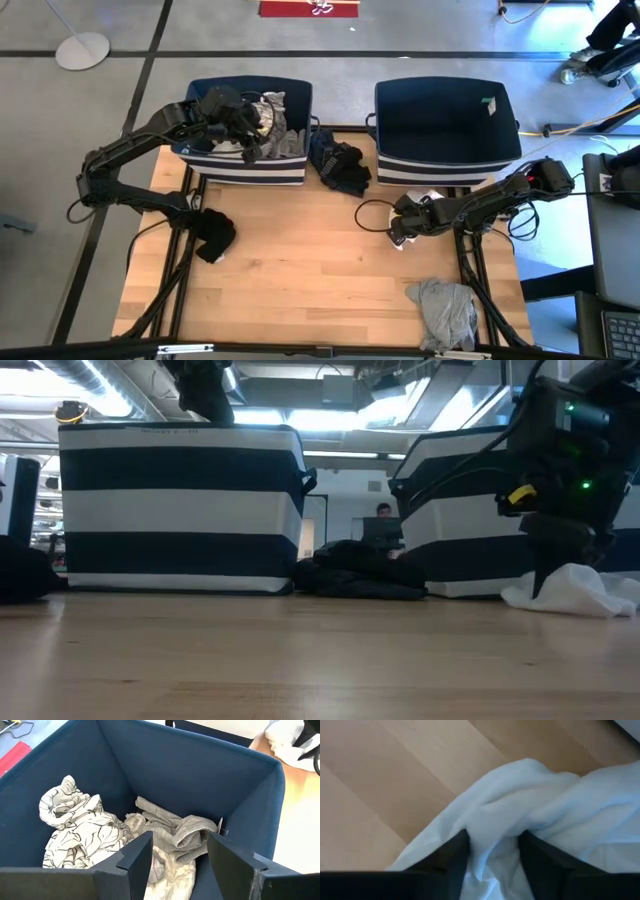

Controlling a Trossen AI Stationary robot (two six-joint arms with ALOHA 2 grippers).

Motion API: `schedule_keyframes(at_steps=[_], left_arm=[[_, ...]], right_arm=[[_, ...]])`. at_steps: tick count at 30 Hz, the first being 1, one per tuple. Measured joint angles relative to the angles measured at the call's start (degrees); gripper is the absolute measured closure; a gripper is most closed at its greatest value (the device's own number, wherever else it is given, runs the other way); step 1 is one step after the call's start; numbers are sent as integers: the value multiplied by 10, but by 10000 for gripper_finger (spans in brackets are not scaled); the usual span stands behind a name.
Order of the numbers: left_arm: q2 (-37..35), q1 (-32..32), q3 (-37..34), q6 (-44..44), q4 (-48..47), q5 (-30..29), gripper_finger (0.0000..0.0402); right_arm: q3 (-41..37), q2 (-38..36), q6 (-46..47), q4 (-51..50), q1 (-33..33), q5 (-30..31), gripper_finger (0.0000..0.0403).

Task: Sort clothes
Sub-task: Put the white shorts into the left blue bin

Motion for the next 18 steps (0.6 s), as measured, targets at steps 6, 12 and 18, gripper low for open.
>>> schedule_keyframes(at_steps=[6, 12, 18], left_arm=[[0, 0, 0, 0, 0, 0, 223], [0, 0, 0, 0, 0, 0, 223], [0, -17, 0, 3, 0, -1, 223]], right_arm=[[-1, 0, -47, 4, 0, 7, 364], [12, 1, -99, 5, 0, -1, 370], [57, 3, -178, 3, 1, -53, 386]])
